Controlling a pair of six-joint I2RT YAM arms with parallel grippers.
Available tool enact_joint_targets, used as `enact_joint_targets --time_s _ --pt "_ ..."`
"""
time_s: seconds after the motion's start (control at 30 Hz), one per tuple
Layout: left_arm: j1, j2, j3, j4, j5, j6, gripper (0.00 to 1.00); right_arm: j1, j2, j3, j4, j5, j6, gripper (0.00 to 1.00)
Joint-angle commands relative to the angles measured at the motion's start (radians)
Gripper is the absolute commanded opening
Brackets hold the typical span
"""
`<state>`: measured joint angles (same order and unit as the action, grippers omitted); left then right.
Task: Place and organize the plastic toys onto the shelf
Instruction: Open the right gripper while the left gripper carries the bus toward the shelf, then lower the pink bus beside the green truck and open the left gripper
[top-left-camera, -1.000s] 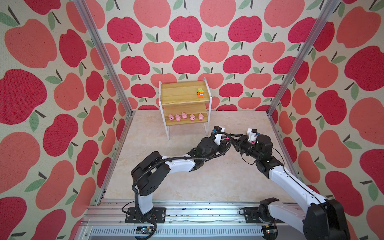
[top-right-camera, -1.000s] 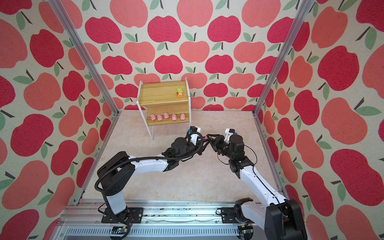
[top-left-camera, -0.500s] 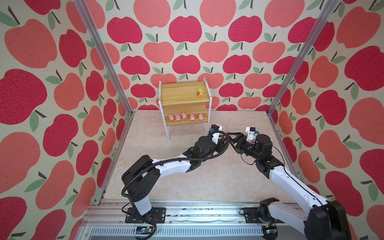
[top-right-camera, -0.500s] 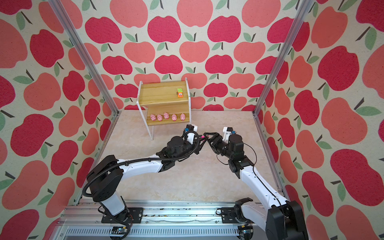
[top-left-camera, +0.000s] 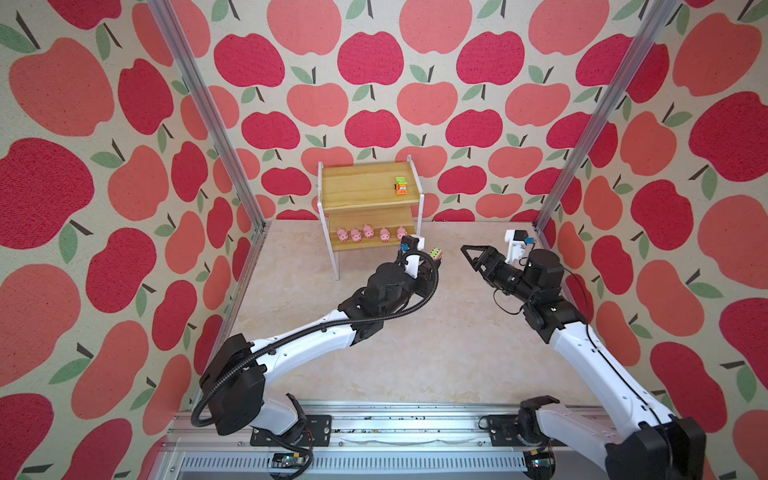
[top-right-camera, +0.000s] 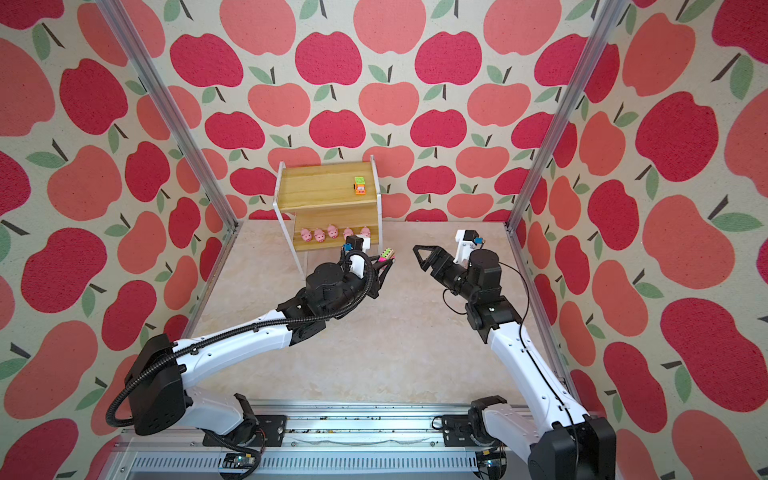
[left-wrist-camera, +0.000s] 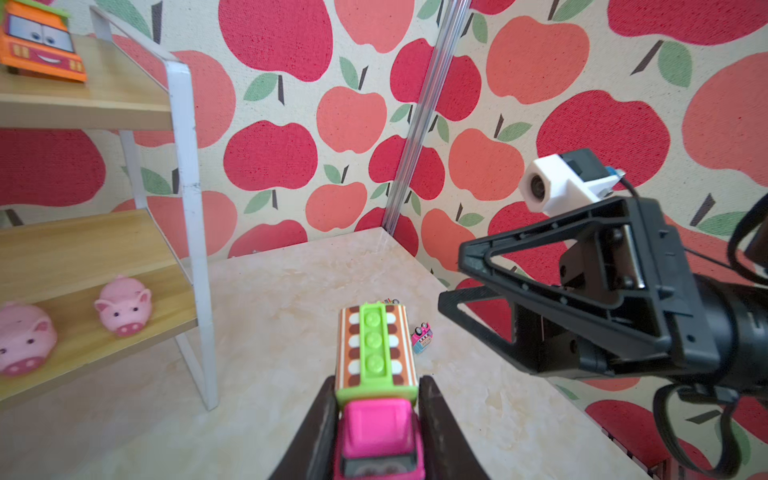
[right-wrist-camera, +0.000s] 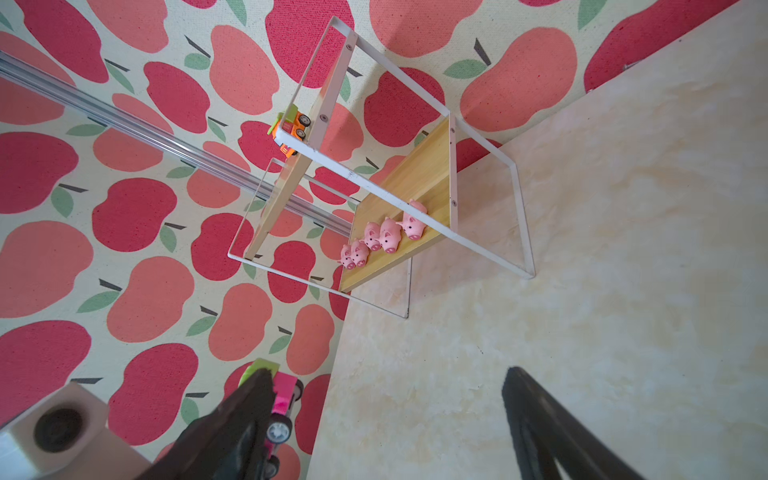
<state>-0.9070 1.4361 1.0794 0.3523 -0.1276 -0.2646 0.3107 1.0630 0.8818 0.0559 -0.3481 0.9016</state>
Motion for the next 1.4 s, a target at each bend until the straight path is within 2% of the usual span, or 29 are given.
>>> enact_joint_targets --time_s 0.0,0.2,0.47,0.77,1.03,1.37 --pt "0.022 -0.038 0.117 -0.199 -0.082 0.044 0.29 -0.005 0.000 0.062 -0.127 0.051 -0.168 0.90" --pt "0.074 -0.054 0.303 -0.401 -0.165 0.073 0.29 0.008 -0.001 0.126 -0.235 0.149 -0.358 0.89" --pt "0.210 0.020 0.465 -0.489 -0.230 0.090 0.32 0.091 0.041 0.217 -0.300 0.253 -0.583 0.89" --pt "0.312 0.199 0.664 -0.520 -0.244 0.113 0.33 0.159 0.054 0.245 -0.333 0.310 -0.686 0.89" --pt "0.351 0.345 0.831 -0.575 -0.273 0.086 0.33 0.163 0.031 0.238 -0.357 0.349 -0.745 0.90" --pt "0.364 0.494 1.031 -0.710 -0.277 0.056 0.33 0.160 0.018 0.226 -0.356 0.344 -0.756 0.90"
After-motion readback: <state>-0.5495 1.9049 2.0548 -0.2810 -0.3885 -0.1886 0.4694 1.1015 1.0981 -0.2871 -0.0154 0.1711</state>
